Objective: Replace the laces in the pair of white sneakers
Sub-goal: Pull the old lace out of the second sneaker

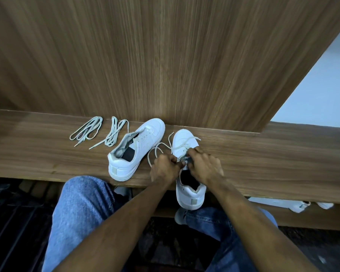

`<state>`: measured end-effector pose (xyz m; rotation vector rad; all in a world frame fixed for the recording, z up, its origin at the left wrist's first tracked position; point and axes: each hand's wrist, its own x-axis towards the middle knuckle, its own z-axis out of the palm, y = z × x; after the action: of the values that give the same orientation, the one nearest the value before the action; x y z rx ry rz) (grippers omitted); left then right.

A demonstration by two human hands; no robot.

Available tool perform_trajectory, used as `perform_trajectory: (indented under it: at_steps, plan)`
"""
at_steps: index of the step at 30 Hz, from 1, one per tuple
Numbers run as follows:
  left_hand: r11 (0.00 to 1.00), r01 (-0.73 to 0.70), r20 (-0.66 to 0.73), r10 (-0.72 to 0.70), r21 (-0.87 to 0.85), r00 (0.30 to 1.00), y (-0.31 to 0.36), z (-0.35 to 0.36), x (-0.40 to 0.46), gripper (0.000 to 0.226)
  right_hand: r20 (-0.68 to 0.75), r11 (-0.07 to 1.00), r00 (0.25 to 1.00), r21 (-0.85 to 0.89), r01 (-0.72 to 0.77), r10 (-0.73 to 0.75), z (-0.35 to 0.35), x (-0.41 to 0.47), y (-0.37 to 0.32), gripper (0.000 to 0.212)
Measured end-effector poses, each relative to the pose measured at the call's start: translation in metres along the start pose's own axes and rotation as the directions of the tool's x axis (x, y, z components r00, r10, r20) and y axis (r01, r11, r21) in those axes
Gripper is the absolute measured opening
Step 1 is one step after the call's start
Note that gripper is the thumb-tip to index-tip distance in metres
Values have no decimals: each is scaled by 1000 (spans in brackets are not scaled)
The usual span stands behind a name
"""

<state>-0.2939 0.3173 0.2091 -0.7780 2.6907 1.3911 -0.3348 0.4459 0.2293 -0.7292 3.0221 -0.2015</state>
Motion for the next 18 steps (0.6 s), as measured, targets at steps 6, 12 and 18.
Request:
perform_trajectory:
  at_steps: [6,12,18]
  plan:
    - [1000,5,0,-5,9,1000,-4,-2,1,32,-43,917,970,338,-211,239,9,13,3,14]
    - [998,-36,-24,37,44,999,-2,2,-2,30,311,47,826,926,-375,470,5,6,24,18]
    - [996,-57,-41,60,64,997,0,0,-6,30,-25,928,999,372,-21,33,5,12,25,31]
